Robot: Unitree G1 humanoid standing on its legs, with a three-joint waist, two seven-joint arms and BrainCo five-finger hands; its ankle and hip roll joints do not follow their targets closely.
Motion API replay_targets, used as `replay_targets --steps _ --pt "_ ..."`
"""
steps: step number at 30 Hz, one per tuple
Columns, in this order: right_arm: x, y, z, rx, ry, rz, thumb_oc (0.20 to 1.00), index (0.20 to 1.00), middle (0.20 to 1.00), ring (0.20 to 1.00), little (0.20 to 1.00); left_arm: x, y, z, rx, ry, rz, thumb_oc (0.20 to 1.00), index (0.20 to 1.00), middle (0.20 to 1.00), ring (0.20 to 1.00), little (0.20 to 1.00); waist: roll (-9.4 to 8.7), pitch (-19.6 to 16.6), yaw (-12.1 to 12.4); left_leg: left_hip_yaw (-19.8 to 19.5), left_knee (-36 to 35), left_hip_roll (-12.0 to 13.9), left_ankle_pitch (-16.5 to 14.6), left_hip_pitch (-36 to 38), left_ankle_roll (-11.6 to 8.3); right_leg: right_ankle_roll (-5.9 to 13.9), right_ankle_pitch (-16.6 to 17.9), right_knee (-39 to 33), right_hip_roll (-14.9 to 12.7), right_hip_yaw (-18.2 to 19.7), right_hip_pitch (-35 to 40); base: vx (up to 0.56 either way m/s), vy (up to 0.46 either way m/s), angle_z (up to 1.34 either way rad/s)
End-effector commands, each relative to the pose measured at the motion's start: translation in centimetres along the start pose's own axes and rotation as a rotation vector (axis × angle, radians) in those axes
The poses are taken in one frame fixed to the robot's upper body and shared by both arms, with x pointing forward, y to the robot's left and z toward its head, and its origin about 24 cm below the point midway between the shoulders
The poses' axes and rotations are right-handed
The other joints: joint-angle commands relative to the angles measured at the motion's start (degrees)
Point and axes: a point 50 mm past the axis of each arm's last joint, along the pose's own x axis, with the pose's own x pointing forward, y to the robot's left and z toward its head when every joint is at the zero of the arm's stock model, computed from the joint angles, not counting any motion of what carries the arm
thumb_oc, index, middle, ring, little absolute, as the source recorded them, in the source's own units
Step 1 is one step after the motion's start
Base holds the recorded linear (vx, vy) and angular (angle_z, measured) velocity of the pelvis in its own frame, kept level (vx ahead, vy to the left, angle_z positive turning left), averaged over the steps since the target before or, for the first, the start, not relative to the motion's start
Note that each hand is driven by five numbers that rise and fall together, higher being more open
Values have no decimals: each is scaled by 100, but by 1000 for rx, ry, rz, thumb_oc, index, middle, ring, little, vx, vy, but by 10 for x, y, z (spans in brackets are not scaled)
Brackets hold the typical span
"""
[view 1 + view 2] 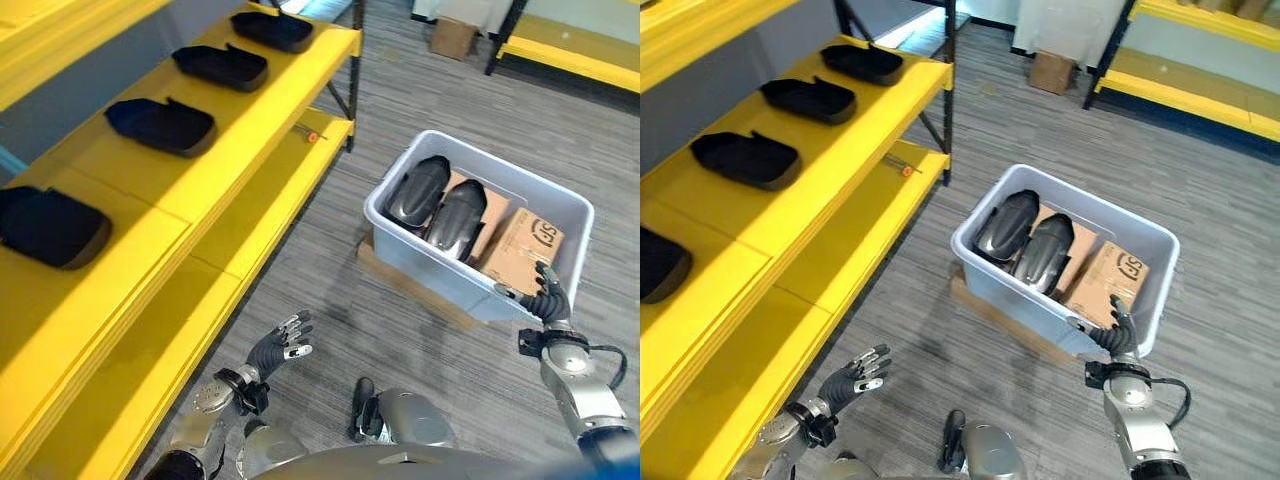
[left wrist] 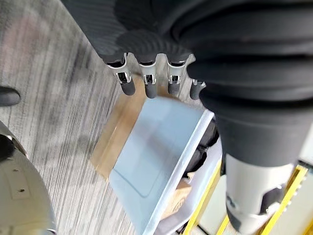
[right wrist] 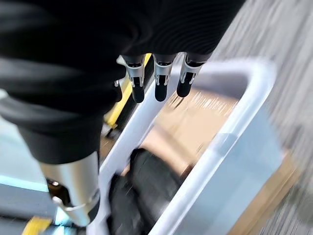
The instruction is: Move parts from the plastic box to the shelf.
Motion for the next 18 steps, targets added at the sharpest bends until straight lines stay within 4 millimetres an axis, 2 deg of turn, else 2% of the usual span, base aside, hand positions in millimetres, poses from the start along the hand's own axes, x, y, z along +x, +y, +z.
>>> replay_targets --steps 1,2,3,4,6,8,9,10,12,14,15,18 --pt "9 6 38 45 -178 53 1000 1000 1000 1000 1000 2 0 24 -57 -139 19 1000 1000 1000 1000 1000 -6 94 278 -895 -49 -118 -280 -529 -403 971 586 -771 -801 -191 547 95 -149 -69" --pt "9 11 38 32 -188 77 1000 1000 1000 1000 1000 1 2 25 -59 -151 34 1000 1000 1000 1000 1000 10 83 343 -1183 -40 -276 -376 -521 -368 963 593 -790 -803 -104 547 57 -111 -62" --pt "8 17 38 19 -196 110 1000 1000 1000 1000 1000 -1 4 25 -62 -160 50 1000 1000 1000 1000 1000 26 69 436 -1496 -13 -474 -389 -600 -244 885 721 -873 -762 5 503 70 -104 -112" --pt "7 22 36 9 -197 137 1000 1000 1000 1000 1000 -3 6 23 -63 -160 60 1000 1000 1000 1000 1000 28 37 502 -1774 74 -724 -553 -637 -181 889 787 -982 -763 156 529 78 -104 -141" --pt "5 26 32 9 -189 166 1000 1000 1000 1000 1000 -6 9 22 -67 -161 65 1000 1000 1000 1000 1000 63 -13 517 -1864 194 -1135 -827 -668 -67 913 905 -1204 -764 281 615 131 -64 -137" --pt "1 34 27 10 -179 189 1000 1000 1000 1000 1000 -7 11 20 -60 -149 61 1000 1000 1000 1000 1000 107 -103 448 -1767 38 -1421 -972 -627 35 959 1021 -1342 -772 352 614 125 -17 -54" --pt "-1 38 25 4 -176 197 1000 1000 1000 1000 1000 -7 11 19 -48 -140 55 1000 1000 1000 1000 1000 134 -135 419 -1730 -106 -1548 -1039 -589 84 997 1057 -1354 -780 385 596 260 44 -17" --pt "-7 49 18 10 -150 223 1000 1000 1000 1000 1000 -6 10 15 -35 -112 41 1000 1000 1000 1000 1000 259 -183 403 -1873 -741 -1830 -871 -527 145 1080 1066 -1409 -666 501 641 291 65 -6" --pt "-13 57 15 12 -140 248 1000 1000 1000 1000 1000 -4 7 14 -23 -106 32 1000 1000 1000 1000 1000 309 -192 457 -2117 -1067 -1910 -600 -680 140 1090 1062 -1469 -563 655 704 245 71 -11" --pt "-14 59 14 12 -137 263 1000 1000 1000 1000 1000 -3 5 14 -25 -106 26 1000 1000 1000 1000 1000 304 -170 513 -2297 -1124 -1914 -467 -816 112 1076 1021 -1497 -515 773 795 228 133 -71" --pt "-17 66 16 -9 -143 329 1000 1000 1000 1000 1000 -3 4 13 -54 -120 36 1000 1000 1000 1000 1000 278 -123 695 -2856 -1011 -1900 -346 -1137 108 1004 866 -1435 -455 1007 925 326 241 -80" --pt "-18 70 20 -13 -156 371 1000 1000 1000 1000 1000 -4 4 12 -55 -121 36 1000 1000 1000 1000 1000 226 -126 720 -2787 -871 -1884 -423 -1123 133 960 785 -1363 -445 985 965 174 165 -119"
